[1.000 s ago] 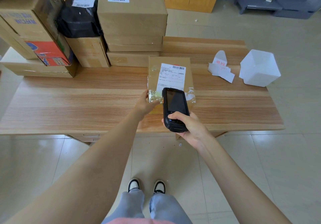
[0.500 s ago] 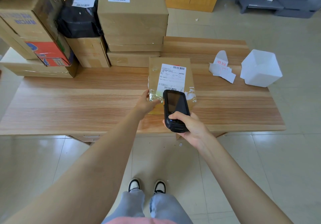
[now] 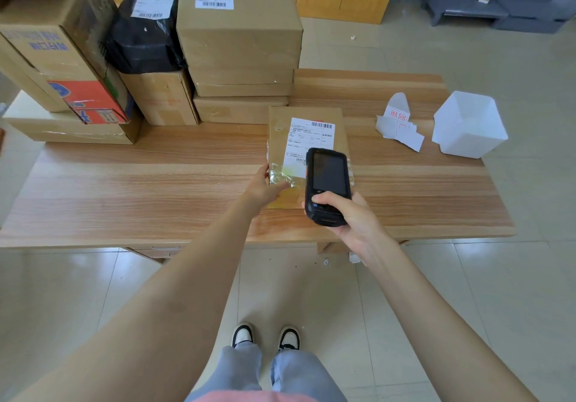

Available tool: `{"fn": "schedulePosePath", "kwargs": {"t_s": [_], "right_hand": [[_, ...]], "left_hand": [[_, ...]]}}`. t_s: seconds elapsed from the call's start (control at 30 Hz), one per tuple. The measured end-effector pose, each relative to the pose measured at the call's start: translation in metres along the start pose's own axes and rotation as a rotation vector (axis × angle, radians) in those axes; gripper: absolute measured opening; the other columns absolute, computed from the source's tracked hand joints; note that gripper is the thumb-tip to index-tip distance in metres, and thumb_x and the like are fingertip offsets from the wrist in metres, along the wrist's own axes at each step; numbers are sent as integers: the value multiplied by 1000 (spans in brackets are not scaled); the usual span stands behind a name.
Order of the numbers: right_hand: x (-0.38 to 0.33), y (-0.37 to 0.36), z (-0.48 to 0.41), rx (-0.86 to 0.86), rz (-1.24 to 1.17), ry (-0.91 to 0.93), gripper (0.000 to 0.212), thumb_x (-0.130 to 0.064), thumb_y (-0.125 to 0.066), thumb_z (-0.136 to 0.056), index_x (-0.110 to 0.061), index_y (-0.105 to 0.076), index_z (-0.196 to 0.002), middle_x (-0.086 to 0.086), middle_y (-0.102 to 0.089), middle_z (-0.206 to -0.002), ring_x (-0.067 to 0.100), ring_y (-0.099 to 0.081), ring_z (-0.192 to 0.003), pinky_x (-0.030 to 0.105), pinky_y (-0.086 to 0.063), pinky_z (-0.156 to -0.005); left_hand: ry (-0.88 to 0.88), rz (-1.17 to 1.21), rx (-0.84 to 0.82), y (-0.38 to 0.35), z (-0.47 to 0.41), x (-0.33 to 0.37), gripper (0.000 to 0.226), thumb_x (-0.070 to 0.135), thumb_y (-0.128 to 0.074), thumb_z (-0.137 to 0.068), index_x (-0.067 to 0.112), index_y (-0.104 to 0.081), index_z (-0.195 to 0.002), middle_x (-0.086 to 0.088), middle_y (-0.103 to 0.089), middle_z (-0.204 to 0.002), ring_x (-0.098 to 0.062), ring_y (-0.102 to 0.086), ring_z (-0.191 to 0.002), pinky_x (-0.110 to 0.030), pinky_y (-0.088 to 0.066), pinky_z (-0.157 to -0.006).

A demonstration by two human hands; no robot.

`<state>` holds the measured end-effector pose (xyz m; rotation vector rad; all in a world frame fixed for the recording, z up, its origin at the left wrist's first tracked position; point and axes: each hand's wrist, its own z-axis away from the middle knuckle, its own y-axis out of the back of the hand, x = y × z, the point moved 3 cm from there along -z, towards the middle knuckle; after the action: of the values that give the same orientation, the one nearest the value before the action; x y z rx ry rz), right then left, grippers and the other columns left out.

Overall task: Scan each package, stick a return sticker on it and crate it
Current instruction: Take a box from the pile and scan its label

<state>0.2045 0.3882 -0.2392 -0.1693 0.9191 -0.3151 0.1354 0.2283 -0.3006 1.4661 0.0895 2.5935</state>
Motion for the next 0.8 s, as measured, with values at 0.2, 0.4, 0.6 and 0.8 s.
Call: {"fn": "schedulePosePath", "kwargs": {"t_s": [0.2,0.4,0.6,0.8], "right_hand": [[-30,31,-18,95,73,75,67,8,-73,-71,-11,-41,-128,12,-61,-117,33,-64,-105,41,-56,-83],[-42,81,-32,231,138,108,76,11,-70,-73,-16,-33,-133,4,-57,-111,19,-61,-92,32,-52,-70],[-27,142,-60,377,190,60,84,12,-71,-72,-12,-26,-140,6,-49,-120,24,-55,-102,39,-48,-84],[-1,190,-94,454,263,2,91,11,-78,-59,-8,-35,-137,14,-53,-129,33,-56,-113,51,-47,-97]], "left_hand": [[6,1,-10,1,0,1,66,10,-64,-89,15,-29,-145,1,-46,-122,-20,-53,-97,-34,-49,-89],[15,-15,-20,1,-2,2,70,11,-64,-89,17,-26,-148,2,-45,-125,-20,-52,-100,-36,-47,-95],[22,-22,-27,4,-6,-1,73,13,-67,-87,19,-28,-148,-1,-42,-141,-22,-55,-108,-37,-50,-96],[39,-41,-13,7,-15,-8,69,15,-69,-86,19,-33,-144,0,-44,-139,-25,-57,-114,-41,-49,-98]]}}
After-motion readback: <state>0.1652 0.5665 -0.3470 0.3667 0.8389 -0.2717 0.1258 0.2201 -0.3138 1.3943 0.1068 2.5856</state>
